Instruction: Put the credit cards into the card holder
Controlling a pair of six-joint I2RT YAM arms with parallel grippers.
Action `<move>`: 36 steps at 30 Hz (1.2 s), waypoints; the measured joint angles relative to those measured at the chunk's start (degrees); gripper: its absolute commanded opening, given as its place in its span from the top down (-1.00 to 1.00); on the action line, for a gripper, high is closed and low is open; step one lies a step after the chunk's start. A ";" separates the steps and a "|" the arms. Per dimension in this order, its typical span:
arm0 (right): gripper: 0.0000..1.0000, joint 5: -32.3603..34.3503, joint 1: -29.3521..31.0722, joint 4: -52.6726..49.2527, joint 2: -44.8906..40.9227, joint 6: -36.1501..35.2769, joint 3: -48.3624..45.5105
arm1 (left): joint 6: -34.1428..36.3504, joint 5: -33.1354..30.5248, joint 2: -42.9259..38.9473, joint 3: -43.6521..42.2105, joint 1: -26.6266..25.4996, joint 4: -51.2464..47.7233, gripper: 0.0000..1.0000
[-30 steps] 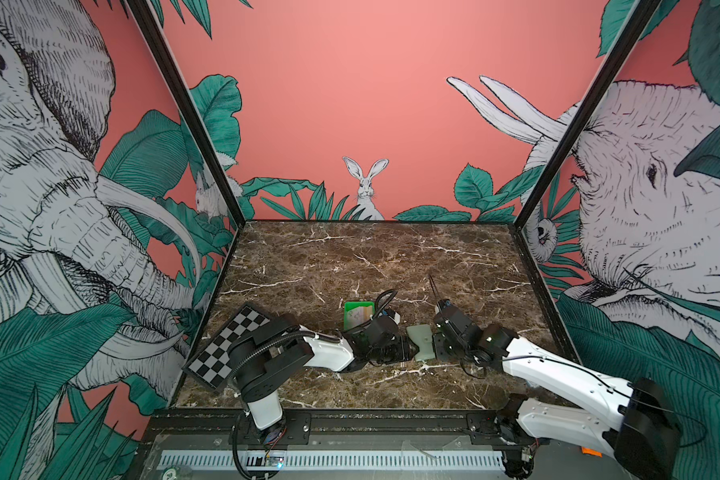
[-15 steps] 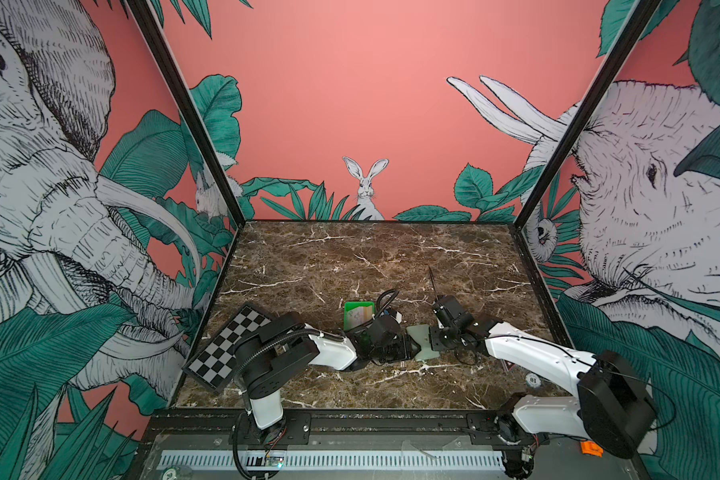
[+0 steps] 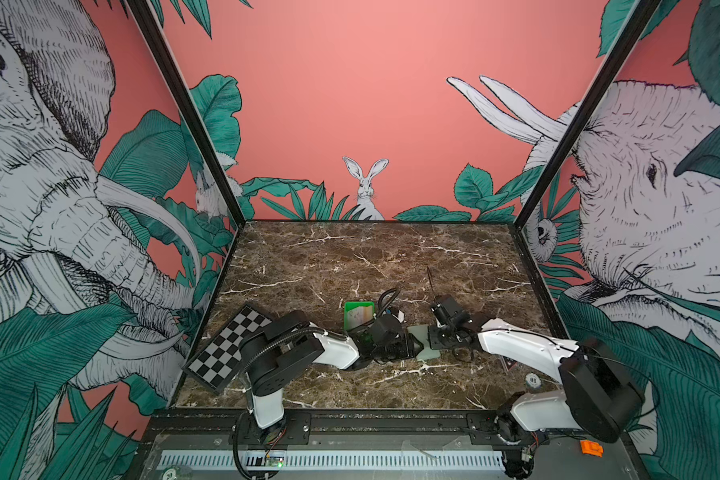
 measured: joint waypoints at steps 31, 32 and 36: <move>0.64 -2.67 -0.15 -0.39 -9.22 1.62 -3.04 | -0.42 1.40 3.26 2.45 0.33 1.33 0.75; 0.63 -3.08 -0.15 -0.94 -10.29 1.64 -2.78 | -0.07 1.40 2.93 2.69 0.33 0.63 0.77; 0.60 -4.46 -0.15 -2.03 -14.45 1.90 -1.86 | 1.03 1.42 1.22 3.56 0.33 -1.46 0.78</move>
